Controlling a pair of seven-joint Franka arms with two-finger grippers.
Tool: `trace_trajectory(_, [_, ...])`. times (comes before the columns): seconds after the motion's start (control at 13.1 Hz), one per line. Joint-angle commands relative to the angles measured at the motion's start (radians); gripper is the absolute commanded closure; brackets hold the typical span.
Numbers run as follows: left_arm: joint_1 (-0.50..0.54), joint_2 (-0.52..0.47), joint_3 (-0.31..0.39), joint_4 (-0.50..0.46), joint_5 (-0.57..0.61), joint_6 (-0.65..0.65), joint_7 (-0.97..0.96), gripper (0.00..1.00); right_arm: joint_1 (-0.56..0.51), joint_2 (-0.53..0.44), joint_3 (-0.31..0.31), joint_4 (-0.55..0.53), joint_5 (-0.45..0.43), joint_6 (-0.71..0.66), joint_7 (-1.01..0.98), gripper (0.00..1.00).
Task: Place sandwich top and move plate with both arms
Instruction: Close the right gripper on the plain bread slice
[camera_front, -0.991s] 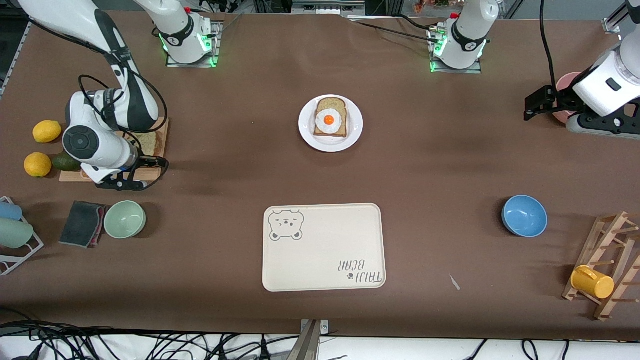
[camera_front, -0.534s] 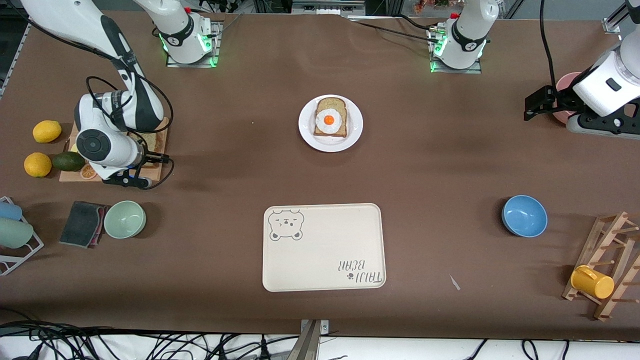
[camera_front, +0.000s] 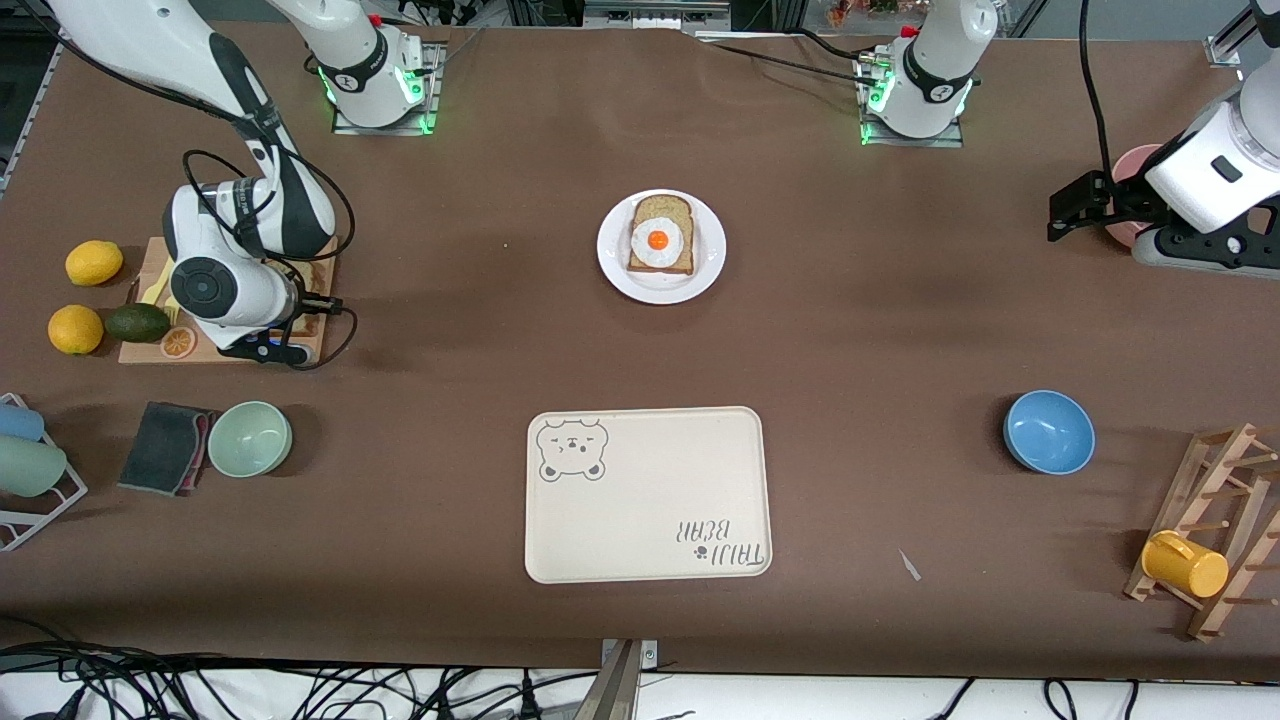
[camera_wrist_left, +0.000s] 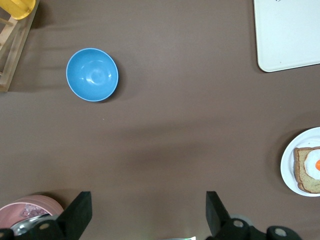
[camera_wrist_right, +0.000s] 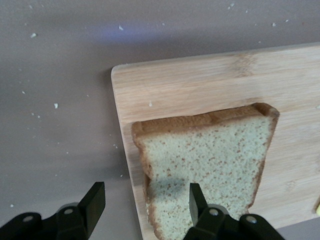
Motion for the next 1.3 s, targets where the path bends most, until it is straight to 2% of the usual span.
trace_trajectory(0.0, [-0.002, 0.010, -0.005, 0.024, 0.020, -0.021, -0.007, 0.00, 0.002, -0.007, 0.003, -0.020, -0.026, 0.008, 0.025, 0.33])
trace_trajectory(0.08, [-0.002, 0.010, -0.005, 0.025, 0.020, -0.021, -0.007, 0.00, 0.002, -0.006, 0.003, -0.025, -0.024, 0.008, 0.027, 0.41])
trace_trajectory(0.23, [-0.002, 0.010, -0.005, 0.025, 0.020, -0.021, -0.007, 0.00, 0.002, -0.001, 0.003, -0.035, -0.024, 0.006, 0.031, 0.49])
trace_trajectory(0.38, [-0.002, 0.010, -0.005, 0.025, 0.020, -0.021, -0.007, 0.00, 0.002, 0.005, 0.003, -0.036, -0.024, 0.005, 0.031, 0.62])
trace_trajectory(0.69, [-0.004, 0.010, -0.005, 0.025, 0.020, -0.021, -0.008, 0.00, 0.006, 0.020, 0.003, -0.034, -0.024, -0.009, 0.048, 0.65])
trace_trajectory(0.76, [-0.004, 0.010, -0.005, 0.025, 0.020, -0.021, -0.007, 0.00, 0.006, 0.023, 0.003, -0.034, -0.026, -0.011, 0.048, 0.69])
trace_trajectory(0.91, [-0.004, 0.010, -0.005, 0.025, 0.020, -0.021, -0.007, 0.00, 0.006, 0.042, 0.003, -0.034, -0.026, -0.006, 0.053, 0.91])
trace_trajectory(0.99, [-0.004, 0.010, -0.005, 0.025, 0.019, -0.021, -0.007, 0.00, 0.006, 0.043, 0.003, -0.034, -0.026, -0.006, 0.054, 0.98])
trace_trajectory(1.22, [-0.002, 0.010, -0.012, 0.025, 0.019, -0.021, -0.008, 0.00, 0.006, 0.028, 0.003, -0.034, -0.026, -0.018, 0.053, 1.00])
